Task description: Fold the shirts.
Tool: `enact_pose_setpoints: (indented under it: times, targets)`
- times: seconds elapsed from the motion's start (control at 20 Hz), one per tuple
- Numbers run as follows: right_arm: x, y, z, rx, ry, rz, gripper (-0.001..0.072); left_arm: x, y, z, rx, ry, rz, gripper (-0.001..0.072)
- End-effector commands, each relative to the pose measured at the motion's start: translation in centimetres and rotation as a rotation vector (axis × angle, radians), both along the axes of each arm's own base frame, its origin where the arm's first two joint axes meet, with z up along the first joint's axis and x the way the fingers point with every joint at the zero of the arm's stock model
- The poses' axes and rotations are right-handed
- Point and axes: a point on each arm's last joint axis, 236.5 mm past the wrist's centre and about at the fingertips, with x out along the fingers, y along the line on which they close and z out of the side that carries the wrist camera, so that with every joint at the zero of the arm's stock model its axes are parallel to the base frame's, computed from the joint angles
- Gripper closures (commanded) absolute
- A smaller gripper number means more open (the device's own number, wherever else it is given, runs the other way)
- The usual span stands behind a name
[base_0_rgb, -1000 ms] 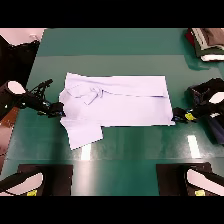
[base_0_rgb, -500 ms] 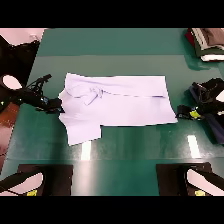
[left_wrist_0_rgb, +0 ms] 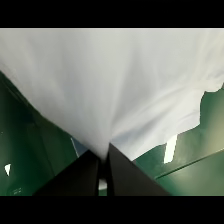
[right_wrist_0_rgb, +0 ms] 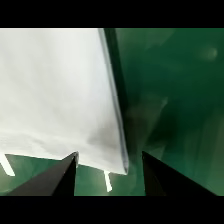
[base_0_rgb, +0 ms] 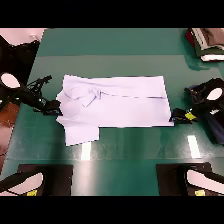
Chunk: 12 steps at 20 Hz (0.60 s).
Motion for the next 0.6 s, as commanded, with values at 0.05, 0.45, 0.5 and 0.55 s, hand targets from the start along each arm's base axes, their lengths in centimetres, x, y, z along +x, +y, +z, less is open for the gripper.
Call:
enact_pose_setpoints:
  times: [0.05,0.45,0.5,0.55]
  targets:
    - [0.7,1.4,-1.5,-0.008,-0.001,0.043,0.0283,0.0,0.1,0.0,0.005,0.001,-0.002,0.0677]
    - [-0.3,1.6,0.4,-0.008,-0.005,0.070,0.0695,-0.1,0.0,1.1,0.002,-0.002,-0.017,0.0677]
    - [0.1,1.6,1.5,-0.015,-0.050,0.069,0.0695,0.1,0.0,2.3,0.003,-0.039,-0.019,0.0677]
    - [0.5,1.5,3.2,-0.026,-0.113,0.068,0.0695,0.5,0.1,3.7,0.007,-0.084,-0.020,0.0677]
